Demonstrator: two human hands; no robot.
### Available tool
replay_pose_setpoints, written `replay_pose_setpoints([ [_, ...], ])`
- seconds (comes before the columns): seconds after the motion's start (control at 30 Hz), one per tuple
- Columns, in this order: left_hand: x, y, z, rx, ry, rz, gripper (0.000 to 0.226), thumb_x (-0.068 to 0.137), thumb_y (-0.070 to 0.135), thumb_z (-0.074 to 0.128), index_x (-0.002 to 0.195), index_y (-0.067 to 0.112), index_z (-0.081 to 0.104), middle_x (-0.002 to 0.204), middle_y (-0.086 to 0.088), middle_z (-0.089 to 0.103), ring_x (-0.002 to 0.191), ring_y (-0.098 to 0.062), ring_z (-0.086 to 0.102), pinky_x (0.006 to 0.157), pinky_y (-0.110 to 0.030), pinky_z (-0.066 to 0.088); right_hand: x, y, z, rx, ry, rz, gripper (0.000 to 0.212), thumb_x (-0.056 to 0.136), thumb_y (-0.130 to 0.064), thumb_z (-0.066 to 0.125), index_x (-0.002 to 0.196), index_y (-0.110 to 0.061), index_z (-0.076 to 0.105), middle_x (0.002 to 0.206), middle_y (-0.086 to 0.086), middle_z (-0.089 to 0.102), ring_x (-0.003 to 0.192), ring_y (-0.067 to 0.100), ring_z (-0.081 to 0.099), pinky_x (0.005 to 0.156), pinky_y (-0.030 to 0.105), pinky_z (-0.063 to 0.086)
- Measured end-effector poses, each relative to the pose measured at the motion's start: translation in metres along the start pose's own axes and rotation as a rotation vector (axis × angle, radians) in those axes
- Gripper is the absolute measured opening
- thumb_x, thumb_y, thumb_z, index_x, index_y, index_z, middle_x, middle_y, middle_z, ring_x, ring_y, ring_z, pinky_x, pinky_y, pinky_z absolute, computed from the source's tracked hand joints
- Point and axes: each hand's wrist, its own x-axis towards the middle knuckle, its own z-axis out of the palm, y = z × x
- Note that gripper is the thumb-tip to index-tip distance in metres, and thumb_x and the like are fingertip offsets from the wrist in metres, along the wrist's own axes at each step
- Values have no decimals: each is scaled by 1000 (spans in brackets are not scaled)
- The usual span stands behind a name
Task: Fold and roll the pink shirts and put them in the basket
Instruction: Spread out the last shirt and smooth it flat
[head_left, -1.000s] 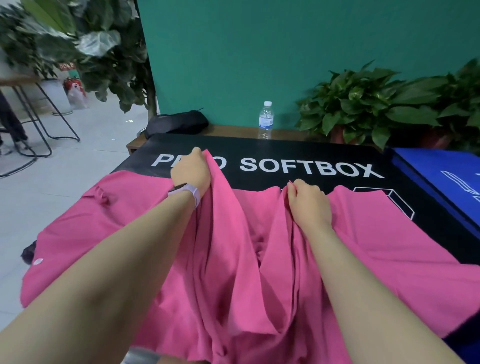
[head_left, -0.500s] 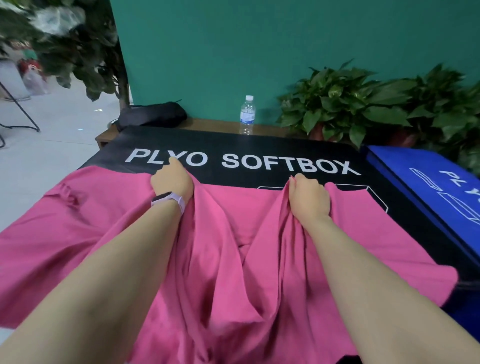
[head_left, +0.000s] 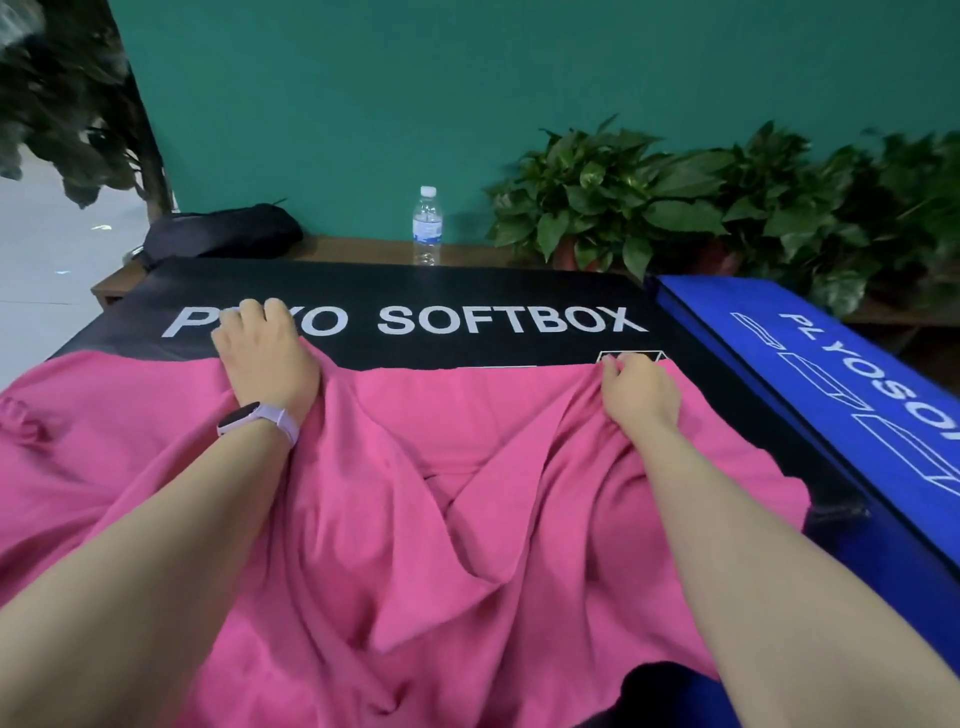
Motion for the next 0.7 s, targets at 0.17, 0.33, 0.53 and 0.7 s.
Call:
replay_pose_setpoints([
  [0.17, 0, 1, -5, -81, 40, 54, 19, 74, -3, 52, 89, 8, 55, 90, -16, 55, 90, -38, 46, 80, -48, 31, 4, 5, -4, 53, 17, 97, 38, 106, -39, 39, 96, -11, 63, 98, 14, 70, 100, 37, 64, 78, 37, 39],
  [0.33, -4, 4, -6, -167, -95, 57, 11, 81, 0, 49, 89, 7, 51, 93, -19, 52, 74, -42, 52, 62, -48, 39, 4, 22, -13, 80, 46, 141, 37, 107, -35, 39, 101, -10, 64, 103, 15, 70, 101, 37, 63, 83, 39, 44],
  [0.53, -27, 43, -50, -214, -343, 180, 13, 89, 6, 50, 95, 15, 57, 97, -4, 57, 88, -35, 59, 72, -40, 45, -1, 31, -15, 164, 110, 130, 36, 107, -36, 41, 87, -14, 62, 93, 11, 70, 93, 34, 63, 78, 36, 42],
  [0.7, -118, 110, -142, -535, -829, 713, 26, 89, 54, 59, 87, 29, 52, 79, 15, 56, 72, -5, 52, 65, -18, 40, -1, 30, -14, 146, 110, 120, 37, 107, -37, 41, 91, -13, 65, 93, 11, 70, 93, 34, 63, 76, 35, 40],
])
